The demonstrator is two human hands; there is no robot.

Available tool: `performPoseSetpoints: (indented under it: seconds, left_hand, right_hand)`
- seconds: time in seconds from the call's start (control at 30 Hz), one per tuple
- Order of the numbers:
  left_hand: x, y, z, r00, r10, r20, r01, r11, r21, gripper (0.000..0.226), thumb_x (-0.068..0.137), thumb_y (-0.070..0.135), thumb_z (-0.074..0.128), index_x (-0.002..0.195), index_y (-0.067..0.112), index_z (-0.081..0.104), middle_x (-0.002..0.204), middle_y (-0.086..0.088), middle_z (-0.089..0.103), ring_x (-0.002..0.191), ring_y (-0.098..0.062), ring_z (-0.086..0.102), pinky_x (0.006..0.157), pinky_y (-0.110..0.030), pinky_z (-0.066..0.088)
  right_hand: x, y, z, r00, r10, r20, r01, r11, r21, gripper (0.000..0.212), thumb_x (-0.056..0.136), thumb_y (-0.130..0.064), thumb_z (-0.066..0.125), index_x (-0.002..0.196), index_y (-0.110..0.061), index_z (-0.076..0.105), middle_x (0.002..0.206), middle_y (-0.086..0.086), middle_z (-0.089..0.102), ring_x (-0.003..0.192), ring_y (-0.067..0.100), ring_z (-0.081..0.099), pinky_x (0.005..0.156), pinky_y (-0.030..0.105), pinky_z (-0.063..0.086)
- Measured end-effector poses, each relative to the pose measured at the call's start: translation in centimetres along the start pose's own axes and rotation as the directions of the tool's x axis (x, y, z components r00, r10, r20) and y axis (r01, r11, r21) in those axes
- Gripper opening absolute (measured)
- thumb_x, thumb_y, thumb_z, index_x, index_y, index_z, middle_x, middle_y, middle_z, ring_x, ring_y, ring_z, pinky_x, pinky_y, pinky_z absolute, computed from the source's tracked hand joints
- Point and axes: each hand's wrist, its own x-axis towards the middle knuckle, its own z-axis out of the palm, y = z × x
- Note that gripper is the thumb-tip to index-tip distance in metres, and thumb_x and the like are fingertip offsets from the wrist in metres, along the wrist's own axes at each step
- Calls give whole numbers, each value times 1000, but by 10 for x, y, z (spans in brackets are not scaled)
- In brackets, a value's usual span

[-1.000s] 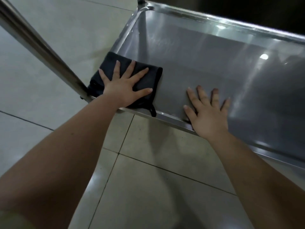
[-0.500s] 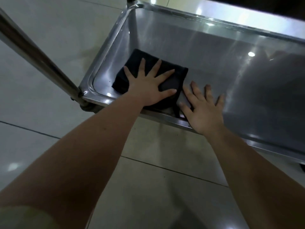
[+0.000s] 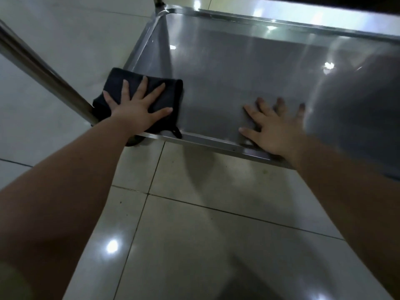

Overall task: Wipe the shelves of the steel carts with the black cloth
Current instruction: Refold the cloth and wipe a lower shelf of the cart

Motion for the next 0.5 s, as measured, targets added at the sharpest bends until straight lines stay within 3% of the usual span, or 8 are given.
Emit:
performPoseSetpoints:
  seconds: [0.07,0.17,0.33,0.43,0.5]
  left_hand:
    - [-5,3,0,1000,8,5,-8,1000,7,78,73,88,14,142,64,-10,161,14,-19,147,-33,-20,107,-73,-13]
    - [-12,25,3,1000,23,5,-23,1000,-9,82,67,90,10,141,64,-12,161,13,-20,146,-35,-20,106,-74,-12]
    - [-29,131,17,988,156,-8,-156,988,10,78,75,90,12,142,62,-15,161,10,-22,144,-40,-23,103,-78,-10]
    - [-45,208,26,974,224,-21,-224,975,2,78,78,89,13,145,58,-14,161,6,-24,142,-44,-25,99,-80,-12]
    - [-57,259,31,972,237,-4,-237,971,-5,79,80,87,14,147,55,-15,160,3,-26,141,-47,-27,96,-81,-14]
  right_hand:
    - [-12,40,2,989,138,53,-137,990,-27,73,84,-81,17,148,-53,-5,163,-13,-7,147,41,-4,110,71,-2]
    - [-31,87,12,944,308,120,-319,943,95,81,74,-91,16,144,-59,-8,162,-13,-12,145,47,-6,110,70,-3]
    - [-32,93,24,931,332,149,-356,918,175,76,77,-89,13,143,-59,-10,161,-13,-18,144,48,-14,107,72,-8]
    - [-30,100,19,932,329,152,-362,847,388,60,88,-78,14,145,-60,7,161,-19,-9,146,39,-18,107,67,-15]
    - [-29,109,15,928,347,138,-352,688,635,51,95,-69,21,145,-58,18,161,-22,0,148,27,-16,111,59,-17]
